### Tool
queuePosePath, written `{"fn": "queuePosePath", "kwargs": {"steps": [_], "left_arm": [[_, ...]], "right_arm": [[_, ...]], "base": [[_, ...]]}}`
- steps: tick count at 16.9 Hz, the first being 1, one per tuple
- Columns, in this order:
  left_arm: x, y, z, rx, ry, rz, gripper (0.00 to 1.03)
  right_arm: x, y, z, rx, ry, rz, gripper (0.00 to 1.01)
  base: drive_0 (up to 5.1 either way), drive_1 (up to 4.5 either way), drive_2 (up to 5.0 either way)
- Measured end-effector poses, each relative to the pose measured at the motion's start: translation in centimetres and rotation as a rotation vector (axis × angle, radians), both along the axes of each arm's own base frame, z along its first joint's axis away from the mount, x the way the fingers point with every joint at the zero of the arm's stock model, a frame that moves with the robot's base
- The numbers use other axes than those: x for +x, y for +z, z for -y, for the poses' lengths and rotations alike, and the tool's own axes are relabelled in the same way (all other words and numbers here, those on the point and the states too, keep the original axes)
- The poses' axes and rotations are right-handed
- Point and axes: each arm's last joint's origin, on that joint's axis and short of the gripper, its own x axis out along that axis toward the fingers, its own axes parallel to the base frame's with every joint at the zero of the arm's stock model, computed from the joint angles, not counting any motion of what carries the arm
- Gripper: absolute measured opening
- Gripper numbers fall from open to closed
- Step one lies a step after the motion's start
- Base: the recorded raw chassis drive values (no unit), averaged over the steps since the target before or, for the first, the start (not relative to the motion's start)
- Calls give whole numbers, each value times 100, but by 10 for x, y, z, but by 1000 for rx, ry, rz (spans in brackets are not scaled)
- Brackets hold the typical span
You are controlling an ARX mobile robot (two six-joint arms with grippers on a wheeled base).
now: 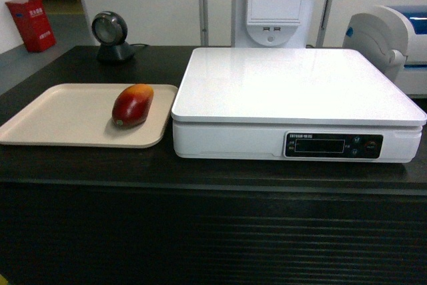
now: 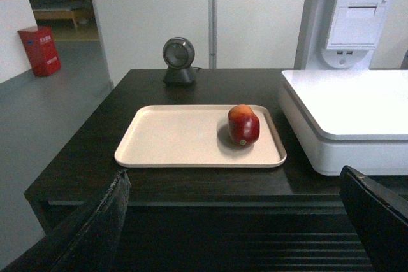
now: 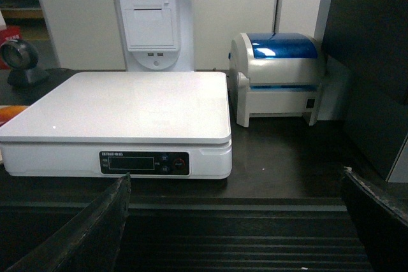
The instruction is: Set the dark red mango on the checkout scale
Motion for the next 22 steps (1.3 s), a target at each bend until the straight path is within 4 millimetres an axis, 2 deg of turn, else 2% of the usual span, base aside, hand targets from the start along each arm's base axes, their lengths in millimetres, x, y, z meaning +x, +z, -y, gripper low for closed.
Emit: {"fn": "queuePosePath", "kwargs": {"steps": [10,12,14,16,18,20,22], "left_arm": [[0,-1,0,-1,4,-5,98],[3,4,9,7,182,-294,98],[9,19,22,6,280,-260,98],[22,34,35,-24,262,-210,98],[44,35,43,-24,238,-216,98],[76,39,43,-12,212,-217,98],[115,45,34,-17,164,-224,98]], "right_arm": [[0,0,0,0,0,0,98],[0,0,0,0,1,0,98],[0,0,0,0,0,0,98],[0,0,0,0,0,1,98],[0,0,0,0,0,0,98],[0,0,0,0,0,0,98],[0,0,0,0,0,0,98]], "base": [[0,0,0],[0,0,0],[0,0,0],[0,0,0],[0,0,0],[0,0,0],[0,0,0]]}}
